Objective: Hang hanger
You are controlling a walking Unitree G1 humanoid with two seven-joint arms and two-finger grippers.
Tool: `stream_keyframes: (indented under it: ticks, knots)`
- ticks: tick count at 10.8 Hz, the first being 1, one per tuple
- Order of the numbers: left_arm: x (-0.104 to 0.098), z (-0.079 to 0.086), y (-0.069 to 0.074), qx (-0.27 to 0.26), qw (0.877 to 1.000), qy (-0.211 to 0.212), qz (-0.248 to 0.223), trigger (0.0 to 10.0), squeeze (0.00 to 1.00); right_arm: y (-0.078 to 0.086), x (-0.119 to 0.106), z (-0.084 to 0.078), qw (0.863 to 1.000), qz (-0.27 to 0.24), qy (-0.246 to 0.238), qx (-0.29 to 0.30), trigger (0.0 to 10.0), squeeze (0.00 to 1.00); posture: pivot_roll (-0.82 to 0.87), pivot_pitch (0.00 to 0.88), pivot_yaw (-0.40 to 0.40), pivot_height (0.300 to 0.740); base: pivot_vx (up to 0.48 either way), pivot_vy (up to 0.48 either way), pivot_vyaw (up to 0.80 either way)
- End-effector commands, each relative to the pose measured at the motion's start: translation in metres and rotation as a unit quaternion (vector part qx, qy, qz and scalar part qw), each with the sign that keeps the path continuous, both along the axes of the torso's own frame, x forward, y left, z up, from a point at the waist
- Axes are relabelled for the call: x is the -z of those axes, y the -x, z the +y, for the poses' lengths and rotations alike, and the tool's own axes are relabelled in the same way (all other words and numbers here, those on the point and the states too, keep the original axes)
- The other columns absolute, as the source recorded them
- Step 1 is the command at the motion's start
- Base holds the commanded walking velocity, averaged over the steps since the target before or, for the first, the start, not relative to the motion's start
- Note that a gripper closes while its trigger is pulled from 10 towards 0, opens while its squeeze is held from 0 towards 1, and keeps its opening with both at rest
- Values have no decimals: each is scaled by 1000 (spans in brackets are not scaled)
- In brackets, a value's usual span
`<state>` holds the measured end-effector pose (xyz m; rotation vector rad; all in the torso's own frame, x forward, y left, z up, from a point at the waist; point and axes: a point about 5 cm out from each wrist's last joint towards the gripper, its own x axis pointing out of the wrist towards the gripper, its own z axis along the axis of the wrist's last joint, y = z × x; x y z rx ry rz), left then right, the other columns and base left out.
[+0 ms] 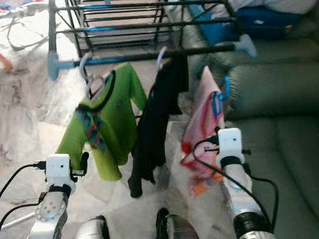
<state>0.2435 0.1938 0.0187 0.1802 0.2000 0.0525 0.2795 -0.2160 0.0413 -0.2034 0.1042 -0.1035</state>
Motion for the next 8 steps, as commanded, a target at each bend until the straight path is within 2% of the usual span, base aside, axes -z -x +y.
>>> stream_keyframes:
  ticks: [1, 4, 6, 7, 8]
  knots:
    - [5, -1, 5, 1, 1000, -2, 10, 10000, 0, 0, -6, -4, 1000, -13, 2, 3, 10000, 0, 61, 142, -88, 740, -330, 0, 0]
    - [4, 2, 6, -2, 1000, -11, 9, 10000, 0, 3, -4, -1, 1000, -8, -13, 2, 10000, 0, 54, 147, -83, 740, -331, 0, 0]
    - [-4, 12, 10, -38, 999, -16, -8, 10000, 0, 14, 0, 2, 1000, -3, -25, -6, 10000, 0, 53, 154, -81, 740, -287, 0, 0]
    - [-1, 10, 16, -35, 999, -21, -5, 10000, 0, 18, 5, 8, 999, 8, -32, -19, 10000, 0, 60, 156, -82, 740, -266, 0, 0]
    - [2, 8, 18, -31, 999, -25, 1, 10000, 0, 15, 6, 13, 999, 15, -44, -23, 10000, 0, 60, 155, -83, 740, -262, 0, 0]
